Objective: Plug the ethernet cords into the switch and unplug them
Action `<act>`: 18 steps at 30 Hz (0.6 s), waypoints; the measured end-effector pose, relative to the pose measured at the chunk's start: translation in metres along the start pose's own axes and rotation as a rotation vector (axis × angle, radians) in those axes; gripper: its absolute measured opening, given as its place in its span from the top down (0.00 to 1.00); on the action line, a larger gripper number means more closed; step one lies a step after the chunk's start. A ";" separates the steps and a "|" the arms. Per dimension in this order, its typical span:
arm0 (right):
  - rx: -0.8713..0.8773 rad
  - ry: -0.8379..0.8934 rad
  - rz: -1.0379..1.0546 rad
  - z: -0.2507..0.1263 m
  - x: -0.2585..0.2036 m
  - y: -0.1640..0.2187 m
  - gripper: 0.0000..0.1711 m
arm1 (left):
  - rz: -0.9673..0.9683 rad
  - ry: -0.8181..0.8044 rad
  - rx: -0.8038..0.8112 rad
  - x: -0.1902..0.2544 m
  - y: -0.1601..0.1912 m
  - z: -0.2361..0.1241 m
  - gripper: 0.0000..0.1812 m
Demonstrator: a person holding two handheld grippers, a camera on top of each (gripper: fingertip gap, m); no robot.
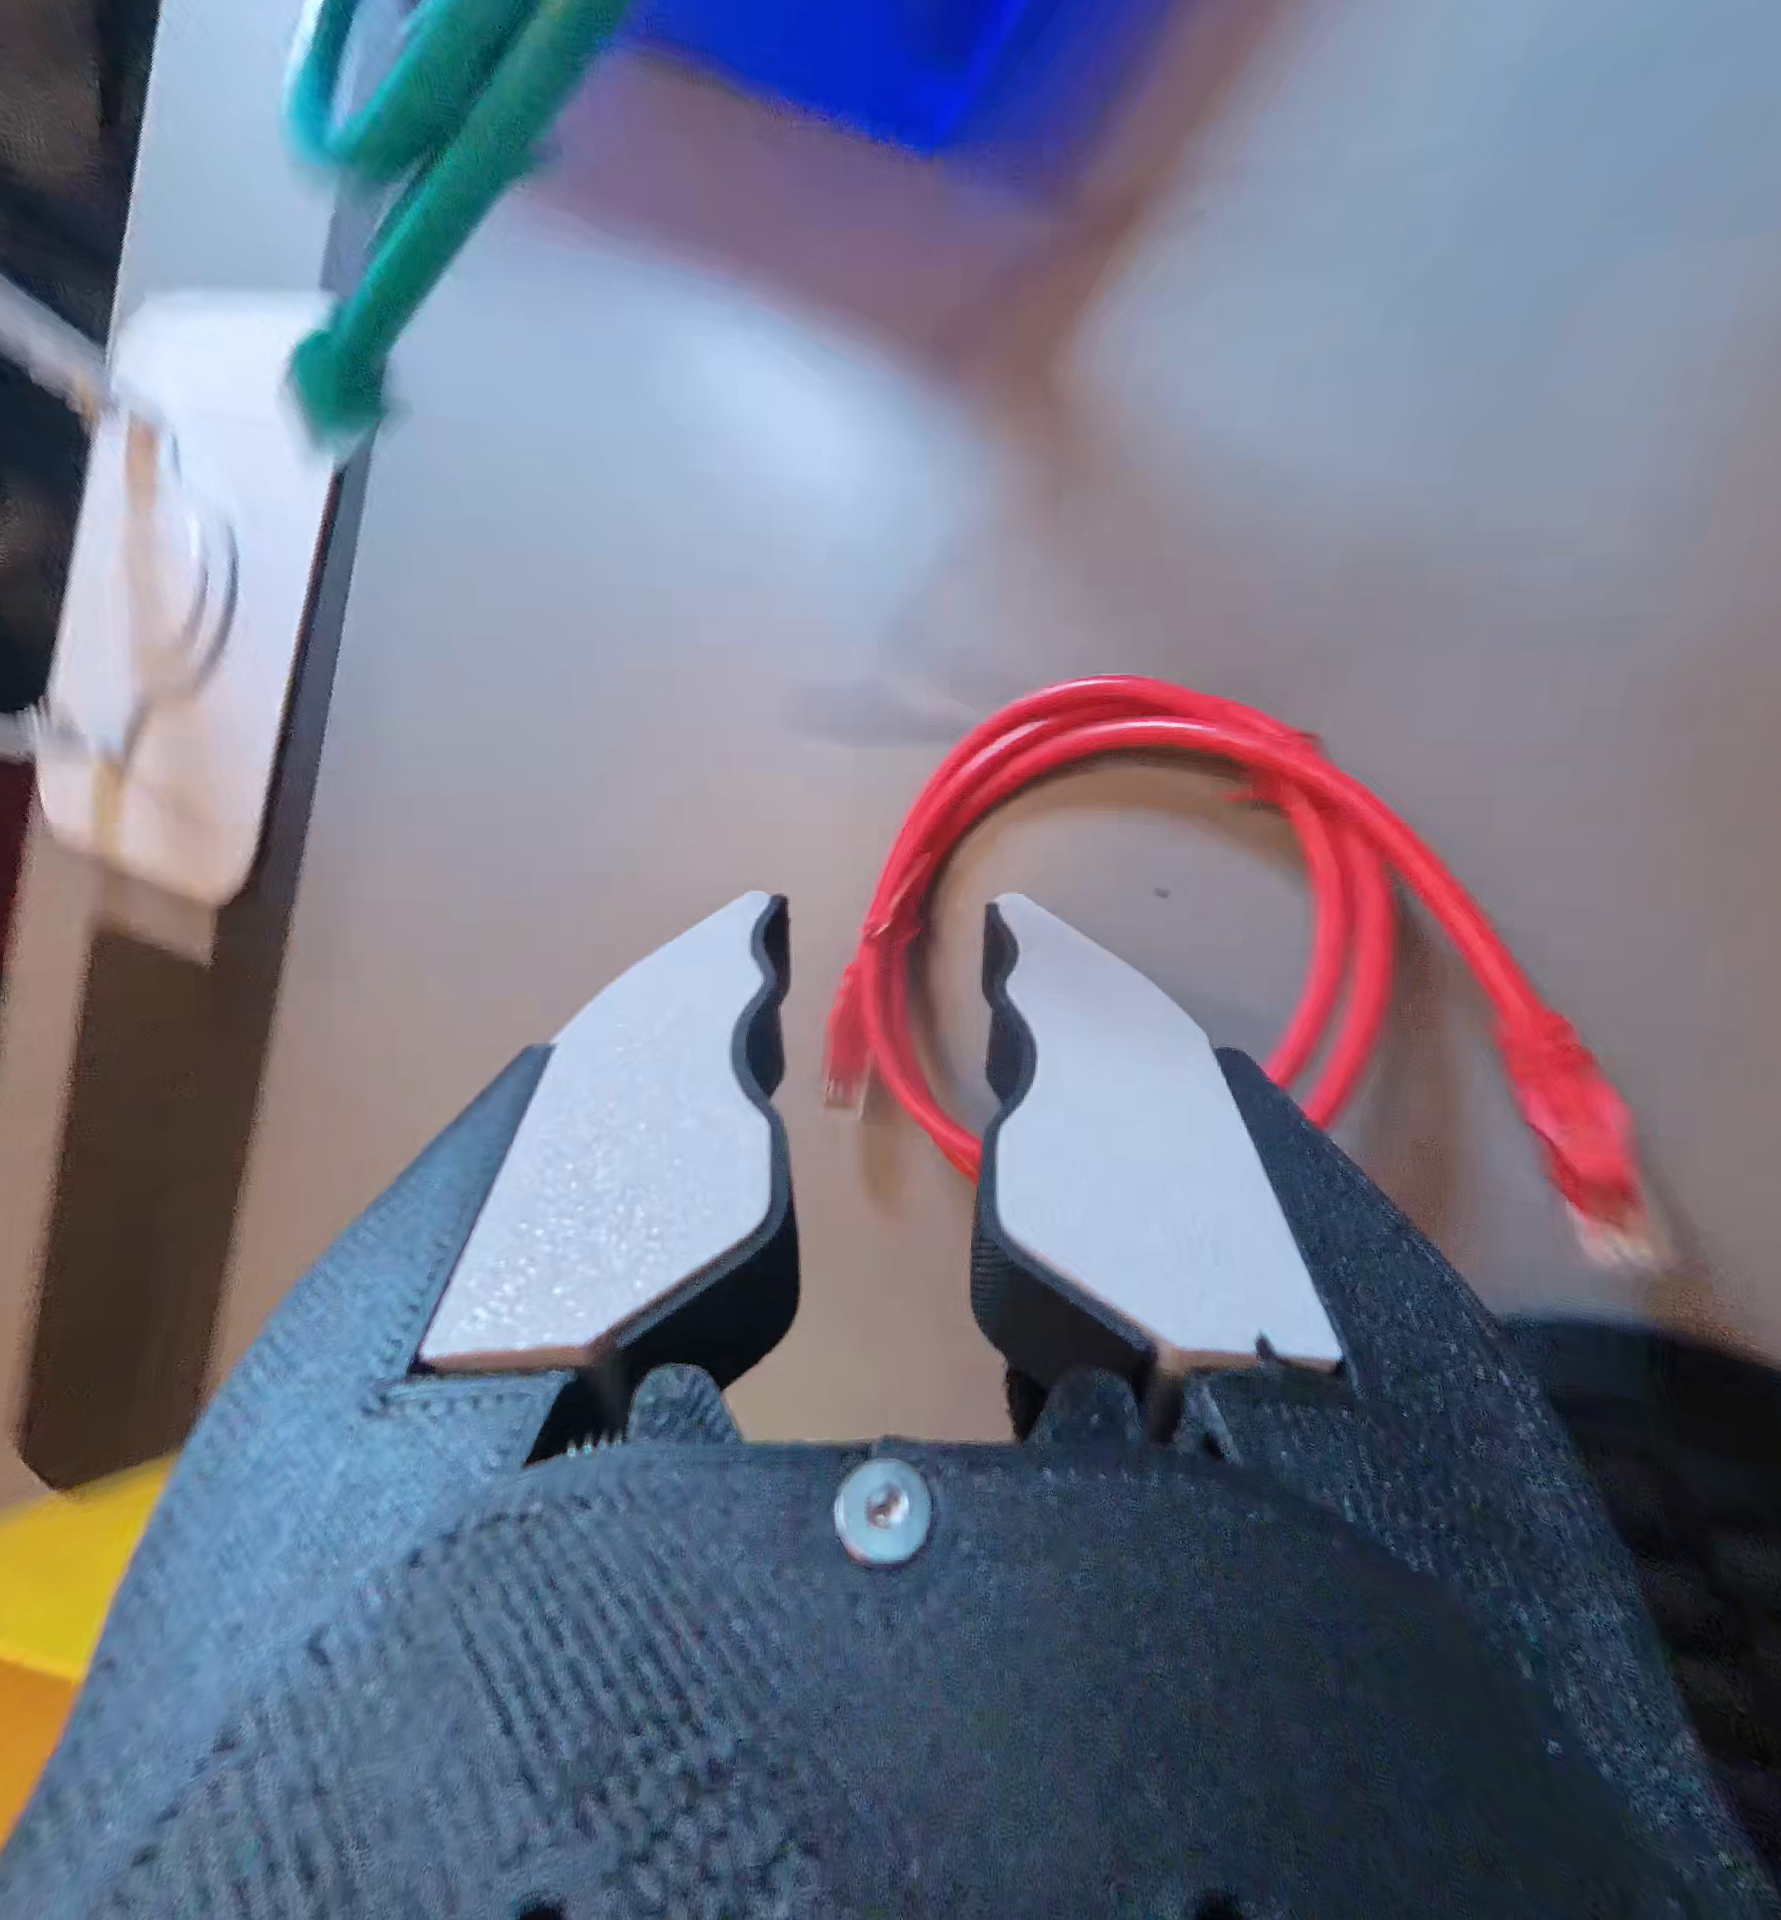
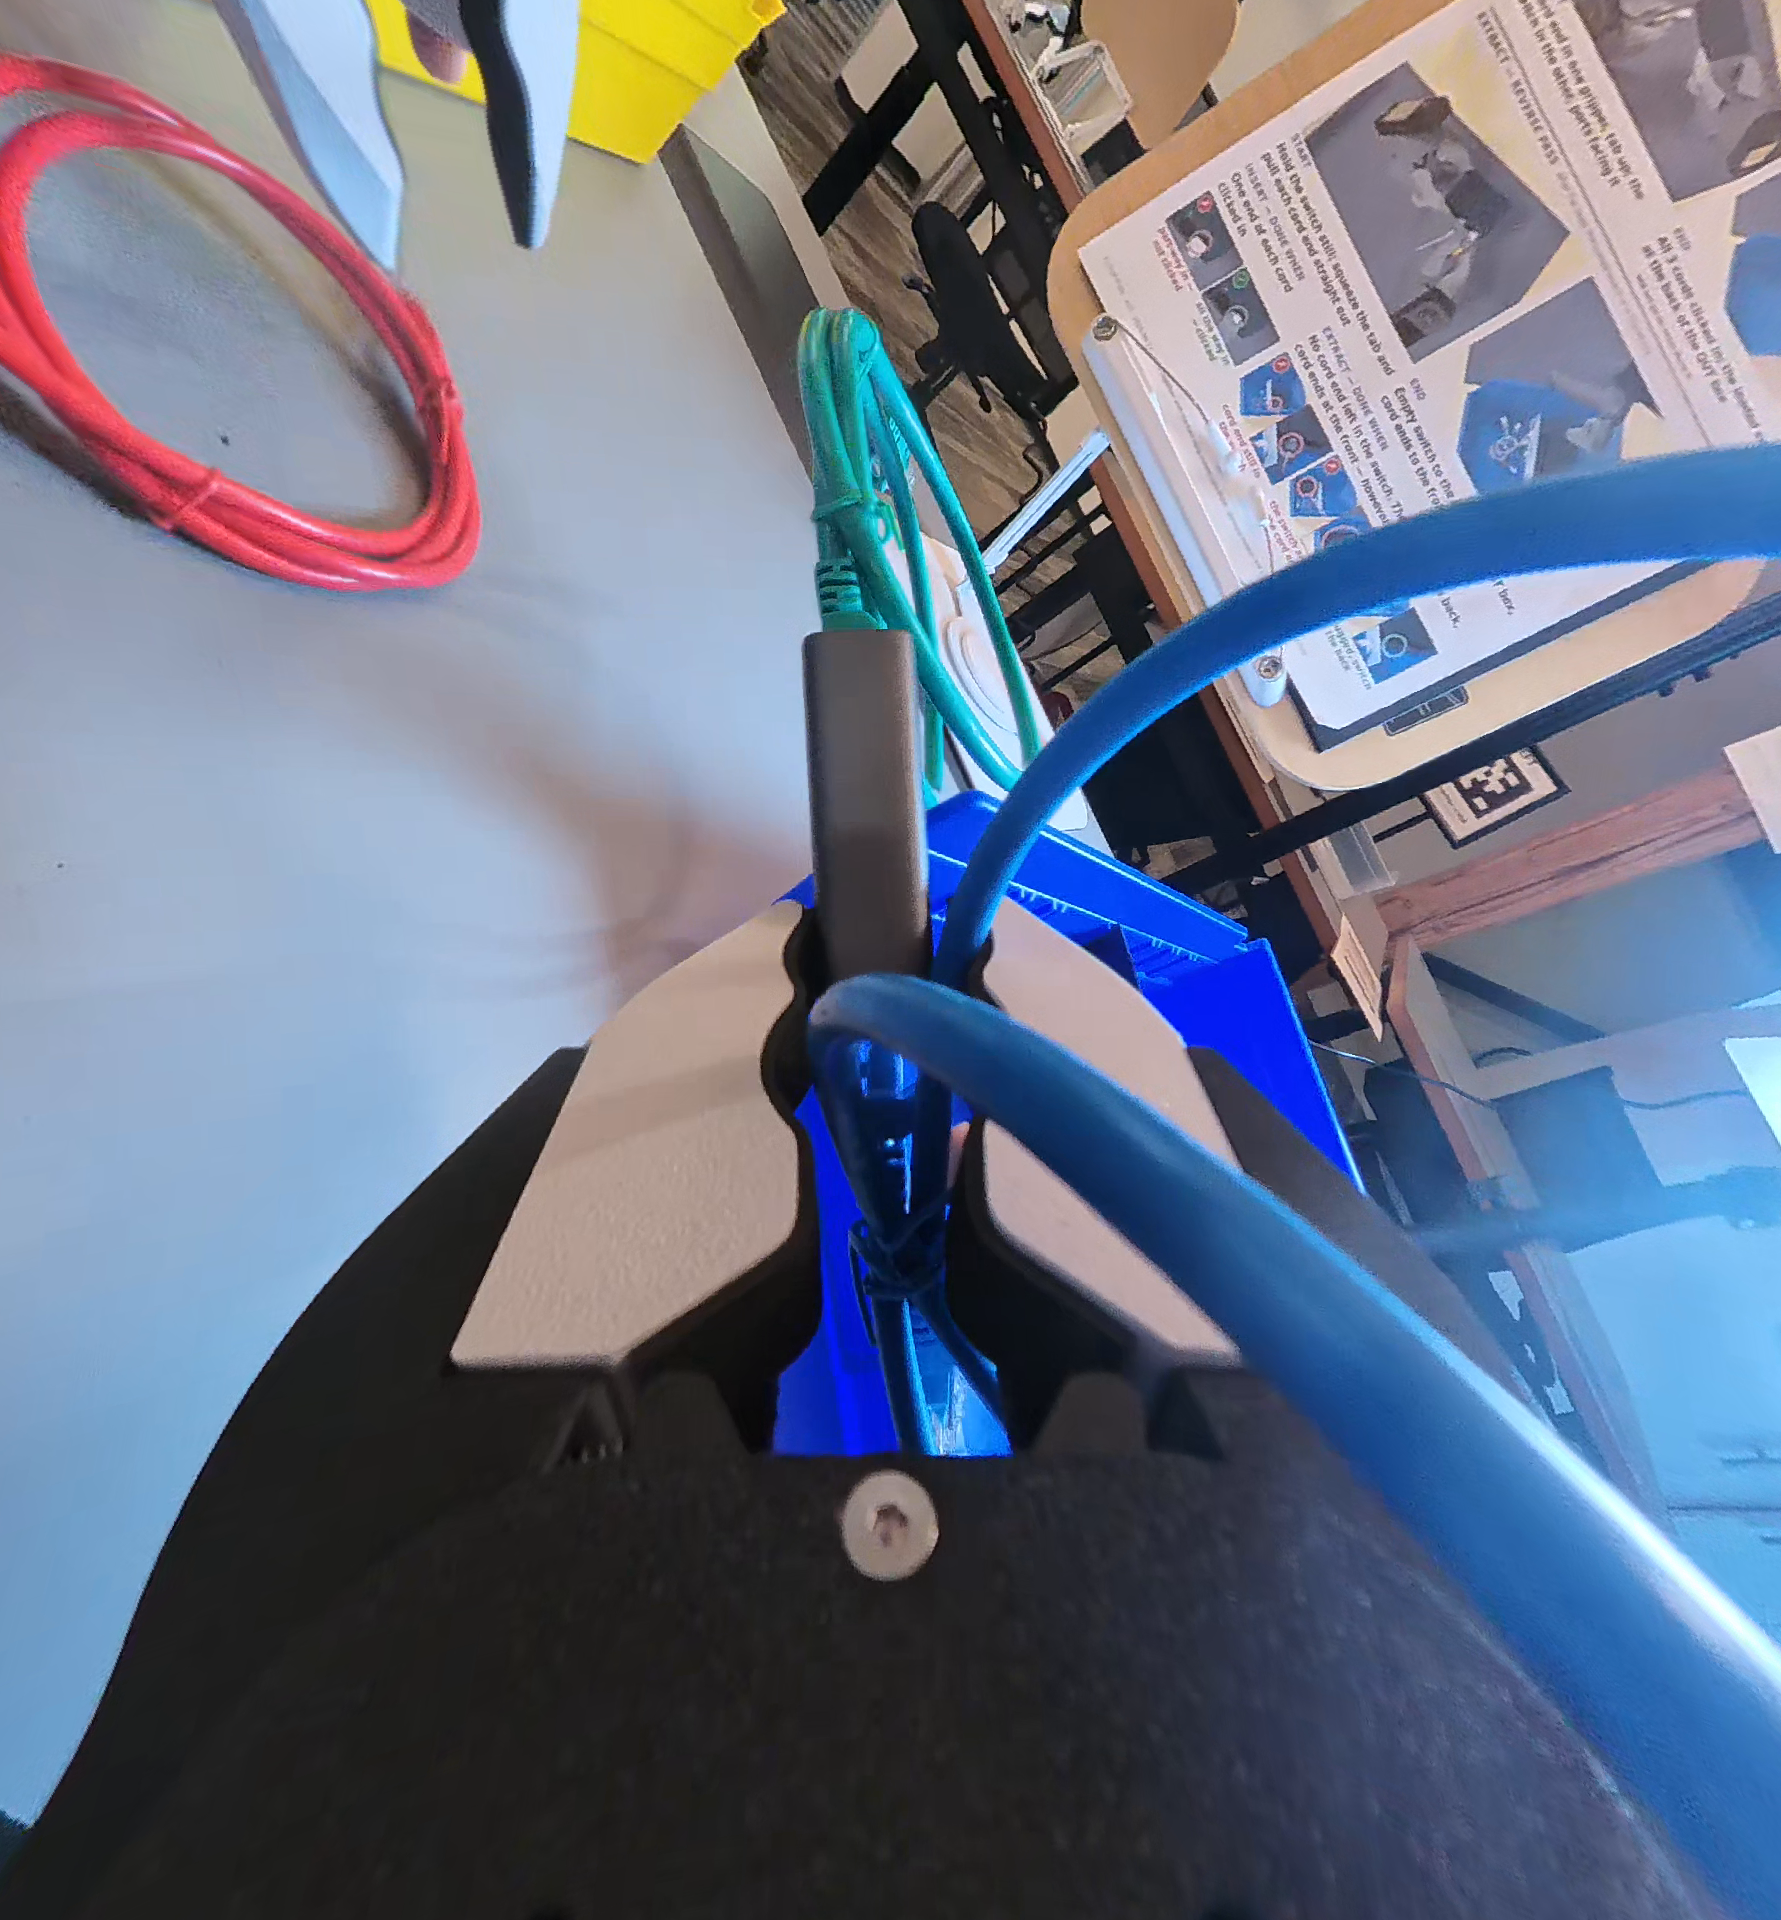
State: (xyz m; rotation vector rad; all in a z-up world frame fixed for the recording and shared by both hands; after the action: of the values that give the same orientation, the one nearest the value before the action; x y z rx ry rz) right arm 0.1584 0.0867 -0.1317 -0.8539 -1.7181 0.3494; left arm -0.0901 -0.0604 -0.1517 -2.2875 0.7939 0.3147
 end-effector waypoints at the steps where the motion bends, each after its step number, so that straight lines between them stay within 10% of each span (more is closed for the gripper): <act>1: 0.003 0.001 0.003 0.000 0.001 0.000 0.86 | 0.113 0.036 0.030 0.008 -0.005 -0.005 0.82; 10: -0.006 -0.006 0.032 0.004 0.003 0.004 0.86 | 1.068 0.297 -0.088 0.062 -0.020 0.012 0.81; 18: -0.008 -0.024 0.053 0.006 0.003 0.008 0.86 | 1.483 0.454 -0.047 0.073 -0.038 0.042 0.80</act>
State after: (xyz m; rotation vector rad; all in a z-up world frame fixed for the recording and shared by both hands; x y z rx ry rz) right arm 0.1553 0.0952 -0.1367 -0.9061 -1.7220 0.3900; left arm -0.0093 -0.0438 -0.1935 -1.3618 2.6127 0.4250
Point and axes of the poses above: each gripper's, where its closed fingertips meet, z out along the fingers, y out of its underside, x = y × z across the jaws, the point moved 8 cm from there along -z, back along the fingers, and after that the axes turned 4 degrees about -y, right-handed, at the moved point
